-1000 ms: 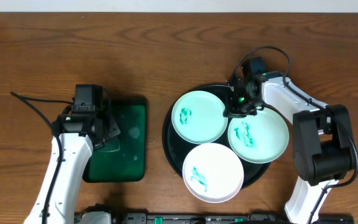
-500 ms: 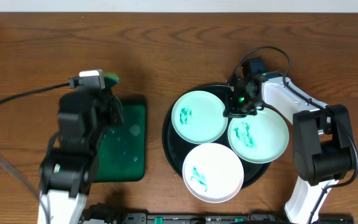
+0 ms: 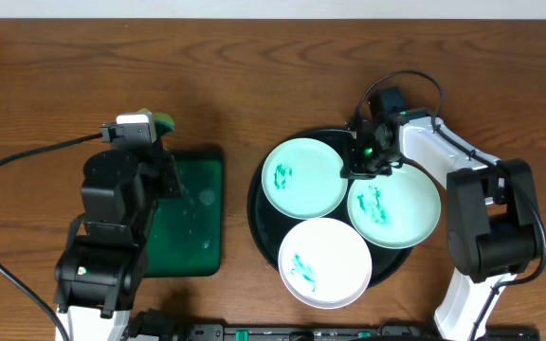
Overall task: Clean dirty plates on tray and stack at the side
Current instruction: 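Lift the green sponge with the left gripper off the tray, then move the sponge with the left gripper onto the held plate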
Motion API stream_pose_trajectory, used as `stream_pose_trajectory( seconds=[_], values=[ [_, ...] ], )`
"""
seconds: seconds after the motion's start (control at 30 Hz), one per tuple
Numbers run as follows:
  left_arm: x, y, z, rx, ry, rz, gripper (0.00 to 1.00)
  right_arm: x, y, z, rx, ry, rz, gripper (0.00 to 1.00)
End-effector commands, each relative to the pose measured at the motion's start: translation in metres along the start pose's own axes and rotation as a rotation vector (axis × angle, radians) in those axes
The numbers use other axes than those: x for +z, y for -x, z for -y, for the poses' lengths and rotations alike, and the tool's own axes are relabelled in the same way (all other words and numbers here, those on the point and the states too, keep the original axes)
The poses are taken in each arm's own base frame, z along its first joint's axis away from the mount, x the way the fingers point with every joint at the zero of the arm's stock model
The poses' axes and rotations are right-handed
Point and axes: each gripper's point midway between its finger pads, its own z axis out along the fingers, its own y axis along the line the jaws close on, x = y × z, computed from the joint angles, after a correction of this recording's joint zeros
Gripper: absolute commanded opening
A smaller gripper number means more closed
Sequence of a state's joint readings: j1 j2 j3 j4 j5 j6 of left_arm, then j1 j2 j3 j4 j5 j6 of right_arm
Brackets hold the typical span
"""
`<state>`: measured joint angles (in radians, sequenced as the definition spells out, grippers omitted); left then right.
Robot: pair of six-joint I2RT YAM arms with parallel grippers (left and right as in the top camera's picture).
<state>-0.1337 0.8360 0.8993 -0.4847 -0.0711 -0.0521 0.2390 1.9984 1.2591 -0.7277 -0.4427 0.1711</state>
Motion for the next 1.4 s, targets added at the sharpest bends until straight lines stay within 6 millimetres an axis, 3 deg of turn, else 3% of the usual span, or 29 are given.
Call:
stream_pose_trajectory(
  seconds=[0.0, 0.17, 0.27, 0.4, 0.53, 0.77, 0.9, 1.03, 1.17, 1.37],
  values=[
    [0.002, -0.005, -0.003, -0.04, 0.024, -0.04, 0.08, 0.006, -0.003, 0.001, -0.016, -0.01, -0.016, 0.01],
    [0.025, -0.086, -0.009, -0.233, 0.124, -0.397, 0.07, 0.006, -0.001, 0.001, -0.02, -0.009, -0.008, 0.01],
    [0.033, -0.131, -0.002, -0.276, 0.137, -0.62, 0.07, 0.006, -0.001, 0.001, -0.02, -0.008, -0.008, 0.01],
    [0.042, -0.162, 0.011, -0.285, 0.099, -0.787, 0.07, 0.006, -0.002, 0.001, -0.019, -0.008, -0.009, 0.01],
    [0.048, -0.161, 0.033, -0.293, -0.02, -0.841, 0.07, 0.007, -0.001, 0.001, -0.02, -0.008, -0.007, 0.01],
    [0.058, -0.121, 0.09, -0.304, -0.314, -0.829, 0.07, 0.007, 0.001, 0.0, -0.026, -0.006, 0.002, 0.01],
    [0.067, -0.112, 0.124, -0.294, -0.421, -0.832, 0.08, 0.007, 0.001, -0.001, -0.027, -0.003, 0.002, 0.01],
    [0.076, -0.127, 0.164, -0.264, -0.51, -0.884, 0.07, 0.007, 0.002, -0.001, -0.028, -0.002, 0.004, 0.01],
    [0.082, -0.155, 0.204, -0.234, -0.603, -0.963, 0.07, 0.007, 0.002, -0.001, -0.029, -0.001, 0.004, 0.01],
    [0.094, -0.189, 0.249, -0.226, -0.689, -1.024, 0.07, 0.007, 0.001, -0.003, -0.028, 0.013, 0.001, 0.01]
  ],
)
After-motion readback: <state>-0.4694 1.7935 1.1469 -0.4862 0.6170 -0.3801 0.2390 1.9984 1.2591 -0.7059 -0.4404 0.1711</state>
